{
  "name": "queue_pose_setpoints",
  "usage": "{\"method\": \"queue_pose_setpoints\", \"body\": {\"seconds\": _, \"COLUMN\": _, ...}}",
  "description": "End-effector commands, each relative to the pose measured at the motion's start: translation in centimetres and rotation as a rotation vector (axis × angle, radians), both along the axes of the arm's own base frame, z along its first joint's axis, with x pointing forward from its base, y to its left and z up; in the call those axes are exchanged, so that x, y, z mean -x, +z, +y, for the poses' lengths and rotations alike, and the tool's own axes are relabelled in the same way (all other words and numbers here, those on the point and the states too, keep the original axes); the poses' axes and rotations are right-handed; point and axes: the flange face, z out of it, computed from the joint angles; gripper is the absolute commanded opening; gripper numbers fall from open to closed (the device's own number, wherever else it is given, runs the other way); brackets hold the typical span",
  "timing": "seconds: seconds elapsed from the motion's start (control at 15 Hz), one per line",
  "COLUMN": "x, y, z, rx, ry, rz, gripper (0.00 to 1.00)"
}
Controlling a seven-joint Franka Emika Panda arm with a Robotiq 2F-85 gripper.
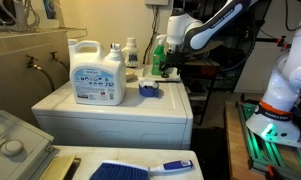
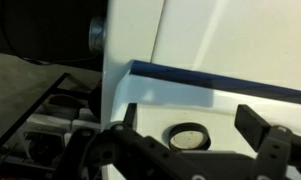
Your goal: Put the black lid in the cup
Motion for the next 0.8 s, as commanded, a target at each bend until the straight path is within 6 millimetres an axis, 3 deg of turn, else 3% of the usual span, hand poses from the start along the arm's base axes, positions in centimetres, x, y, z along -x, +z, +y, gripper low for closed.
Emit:
{"method": "queue_pose_setpoints", "body": {"seconds": 0.0, "x": -0.4, "y": -0.2, "z": -0.7, "rx": 0.013, "ry": -0.078, "rz": -0.068, "gripper": 1.00}}
{"method": "queue_pose_setpoints", "body": {"seconds": 0.33, "x": -1.0, "y": -0.9, "z": -1.7, "rx": 0.085, "ry": -0.133, "rz": -0.142, "gripper": 1.00}}
{"method": "queue_pose_setpoints", "body": {"seconds": 0.73, "x": -1.9, "y": -2.8, "z": -1.5, "rx": 0.132, "ry": -0.144, "rz": -0.182, "gripper": 1.00}}
